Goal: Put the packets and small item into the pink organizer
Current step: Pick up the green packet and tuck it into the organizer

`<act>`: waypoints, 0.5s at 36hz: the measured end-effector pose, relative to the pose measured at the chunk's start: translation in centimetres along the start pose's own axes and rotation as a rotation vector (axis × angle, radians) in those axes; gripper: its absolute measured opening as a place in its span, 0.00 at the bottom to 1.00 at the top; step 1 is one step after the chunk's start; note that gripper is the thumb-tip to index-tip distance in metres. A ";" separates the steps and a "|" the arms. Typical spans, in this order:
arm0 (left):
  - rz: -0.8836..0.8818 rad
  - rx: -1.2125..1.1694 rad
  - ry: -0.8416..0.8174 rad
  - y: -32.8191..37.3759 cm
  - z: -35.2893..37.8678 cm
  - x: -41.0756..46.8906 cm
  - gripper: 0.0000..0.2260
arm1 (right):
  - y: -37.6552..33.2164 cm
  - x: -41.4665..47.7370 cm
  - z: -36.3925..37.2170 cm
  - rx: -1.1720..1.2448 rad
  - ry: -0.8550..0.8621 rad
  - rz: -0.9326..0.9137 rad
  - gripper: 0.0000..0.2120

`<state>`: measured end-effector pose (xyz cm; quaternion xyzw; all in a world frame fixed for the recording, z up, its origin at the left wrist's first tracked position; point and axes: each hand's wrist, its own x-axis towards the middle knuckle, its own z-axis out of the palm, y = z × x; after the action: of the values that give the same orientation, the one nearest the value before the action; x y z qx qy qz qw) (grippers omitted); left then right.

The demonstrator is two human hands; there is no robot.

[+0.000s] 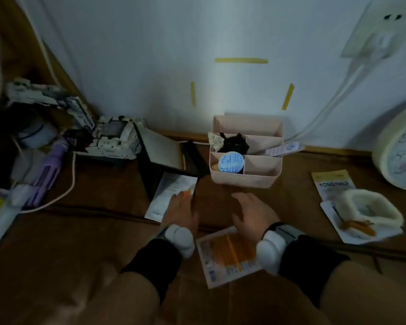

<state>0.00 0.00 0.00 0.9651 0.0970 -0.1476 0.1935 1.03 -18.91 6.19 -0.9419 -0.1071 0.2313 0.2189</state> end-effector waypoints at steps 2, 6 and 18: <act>-0.022 0.000 -0.003 -1.4 -0.3 0.4 0.27 | -1.4 0.9 0.8 0.086 -0.012 0.016 0.25; -0.075 -0.001 -0.090 -3.8 -0.1 1.4 0.26 | -4.7 3.0 3.0 0.134 -0.081 0.077 0.24; -0.055 -0.041 -0.188 -5.5 -0.1 2.5 0.27 | -8.6 8.1 6.8 0.557 -0.078 0.214 0.18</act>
<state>0.99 5.34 -2.63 0.9398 0.1078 -0.2409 0.2172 3.98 -6.37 1.61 -0.8421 0.0521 0.3094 0.4387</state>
